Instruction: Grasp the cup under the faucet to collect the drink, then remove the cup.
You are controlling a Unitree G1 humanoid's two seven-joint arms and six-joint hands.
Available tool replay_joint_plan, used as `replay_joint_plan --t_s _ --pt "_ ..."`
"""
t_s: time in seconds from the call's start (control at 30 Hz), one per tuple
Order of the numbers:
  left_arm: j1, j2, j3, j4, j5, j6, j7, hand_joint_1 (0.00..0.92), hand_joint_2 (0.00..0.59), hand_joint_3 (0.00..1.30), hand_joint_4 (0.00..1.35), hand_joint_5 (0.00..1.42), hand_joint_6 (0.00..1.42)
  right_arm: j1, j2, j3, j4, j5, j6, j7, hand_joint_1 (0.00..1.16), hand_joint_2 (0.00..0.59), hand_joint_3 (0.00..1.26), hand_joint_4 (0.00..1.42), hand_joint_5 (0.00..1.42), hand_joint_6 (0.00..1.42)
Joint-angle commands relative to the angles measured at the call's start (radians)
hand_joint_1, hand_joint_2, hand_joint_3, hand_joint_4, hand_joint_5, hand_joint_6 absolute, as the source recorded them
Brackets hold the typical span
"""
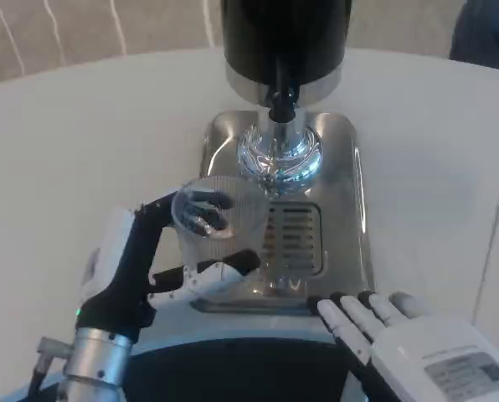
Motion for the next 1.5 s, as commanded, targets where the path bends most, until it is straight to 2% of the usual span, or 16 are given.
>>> replay_joint_plan --t_s 0.03,0.27,0.5,0.7,0.9,1.03,1.1,1.27,1.4,1.5 --pt "-0.068 -0.013 -0.029 0.083 0.037 -0.019 0.073 0.491 0.044 1.01 1.12 1.21 0.61 -0.010 0.075 -0.040 -0.016 0.033 -0.039 0.013 0.40 0.453 0.00 0.00 0.00 0.00" --pt "-0.187 -0.042 -0.109 0.271 0.102 -0.010 0.175 0.491 0.044 1.01 1.12 1.21 0.61 -0.045 0.074 -0.131 -0.016 0.106 -0.075 0.055 0.40 0.456 0.00 0.00 0.00 0.00" --pt "-0.265 -0.065 -0.168 0.397 0.133 0.002 0.250 0.491 0.044 1.01 1.12 1.21 0.61 -0.035 0.098 -0.240 -0.016 0.212 -0.161 0.080 0.39 0.460 0.00 0.00 0.00 0.00" --pt "-0.317 -0.084 -0.191 0.468 0.140 0.026 0.312 0.491 0.044 1.01 1.12 1.21 0.61 -0.040 0.119 -0.290 -0.016 0.261 -0.202 0.114 0.39 0.461 0.00 0.00 0.00 0.00" --pt "-0.354 -0.099 -0.212 0.520 0.139 0.043 0.354 0.491 0.044 1.00 1.12 1.21 0.61 -0.039 0.129 -0.320 -0.016 0.290 -0.225 0.131 0.39 0.461 0.00 0.00 0.00 0.00" --pt "-0.377 -0.105 -0.229 0.553 0.136 0.052 0.331 0.498 0.053 0.95 1.03 1.13 0.55 -0.024 0.137 -0.329 -0.016 0.298 -0.239 0.127 0.38 0.457 0.00 0.00 0.00 0.00" --pt "-0.385 -0.105 -0.237 0.564 0.136 0.052 0.318 0.487 0.064 0.87 0.92 1.04 0.49 -0.021 0.141 -0.335 -0.016 0.303 -0.246 0.126 0.38 0.455 0.00 0.00 0.00 0.00" --pt "-0.393 -0.099 -0.266 0.576 0.147 0.057 0.291 0.402 0.109 0.59 0.50 0.67 0.35 -0.025 0.147 -0.333 -0.016 0.301 -0.249 0.132 0.38 0.453 0.00 0.00 0.00 0.00" --pt "-0.387 -0.087 -0.280 0.581 0.143 0.056 0.274 0.324 0.094 0.42 0.21 0.41 0.25 -0.032 0.147 -0.322 -0.016 0.293 -0.240 0.135 0.38 0.449 0.00 0.00 0.00 0.00" --pt "-0.384 -0.079 -0.286 0.578 0.146 0.058 0.277 0.286 0.083 0.34 0.04 0.24 0.18 -0.037 0.145 -0.317 -0.016 0.289 -0.232 0.137 0.38 0.448 0.00 0.00 0.00 0.00"
